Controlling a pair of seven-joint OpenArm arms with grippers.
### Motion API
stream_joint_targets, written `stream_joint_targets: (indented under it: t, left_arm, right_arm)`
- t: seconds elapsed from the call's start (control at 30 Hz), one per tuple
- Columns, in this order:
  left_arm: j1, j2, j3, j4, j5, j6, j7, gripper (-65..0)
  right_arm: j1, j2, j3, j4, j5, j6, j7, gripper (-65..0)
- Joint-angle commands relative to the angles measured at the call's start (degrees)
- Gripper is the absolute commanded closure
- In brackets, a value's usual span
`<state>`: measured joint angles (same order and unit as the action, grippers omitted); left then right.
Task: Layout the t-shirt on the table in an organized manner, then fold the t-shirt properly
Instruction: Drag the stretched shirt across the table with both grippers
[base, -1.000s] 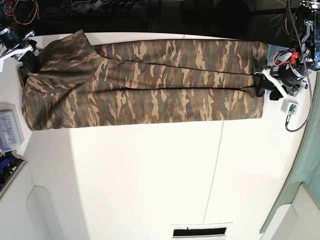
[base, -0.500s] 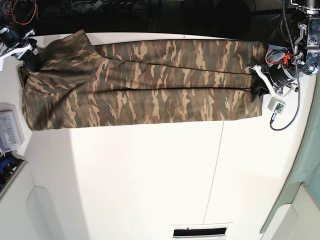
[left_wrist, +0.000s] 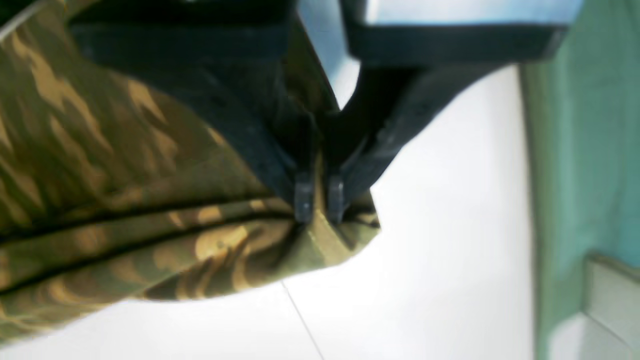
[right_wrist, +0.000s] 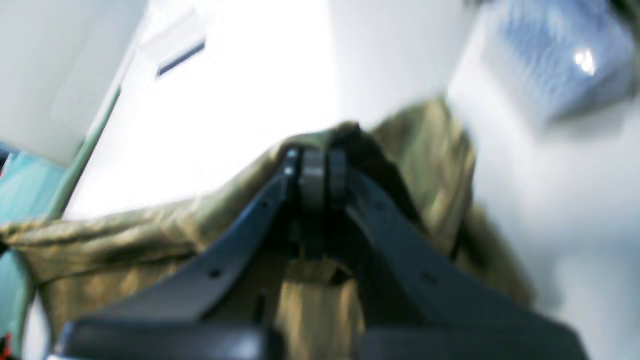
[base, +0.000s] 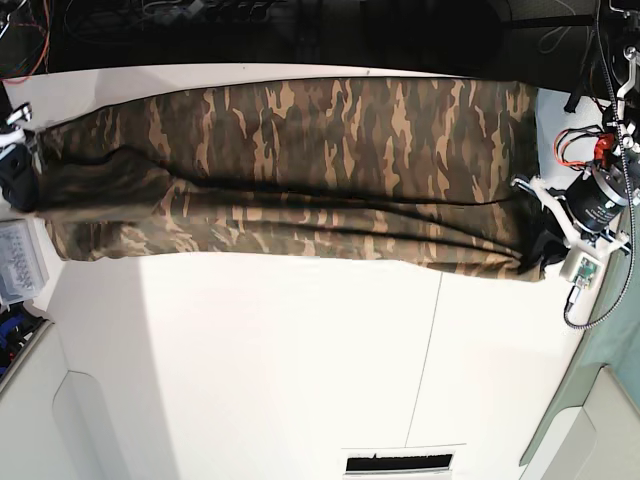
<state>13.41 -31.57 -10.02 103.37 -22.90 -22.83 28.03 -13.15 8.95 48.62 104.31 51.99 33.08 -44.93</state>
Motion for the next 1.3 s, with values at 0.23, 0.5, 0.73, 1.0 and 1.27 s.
stream_joint_targets:
  t: [0.23, 0.5, 0.73, 1.0, 1.27]
  left_arm:
    - [-17.3, -0.8, -0.2, -16.9, -0.1, 1.6, -6.0, -3.1]
    - [-27.5, -0.8, 8.6, -35.3, -1.4, -3.4, -4.6, -34.5]
    - [-25.2, -0.9, 9.7, -36.2, -1.5, -3.4, 1.9, -34.4]
    - [-17.4, -0.8, 9.7, -35.3, -1.5, -3.6, 1.5, -34.4]
    - [-13.0, -0.9, 1.2, -31.8, -1.5, -3.6, 2.0, -34.4]
  right_arm:
    - [23.7, 7.1, -10.2, -5.0, -19.0, -0.3, 10.4, 0.0]
    - [31.3, 9.0, -24.3, -22.2, -26.5, -5.0, 10.2, -43.0]
    - [25.2, 8.7, -18.6, -21.8, -23.6, -5.6, 6.7, -43.0]
    - [11.9, 8.7, -9.4, -21.8, -19.5, -4.3, 5.8, -43.0]
    - [3.1, 8.7, -7.5, -21.9, -19.5, -4.3, 9.1, -43.0]
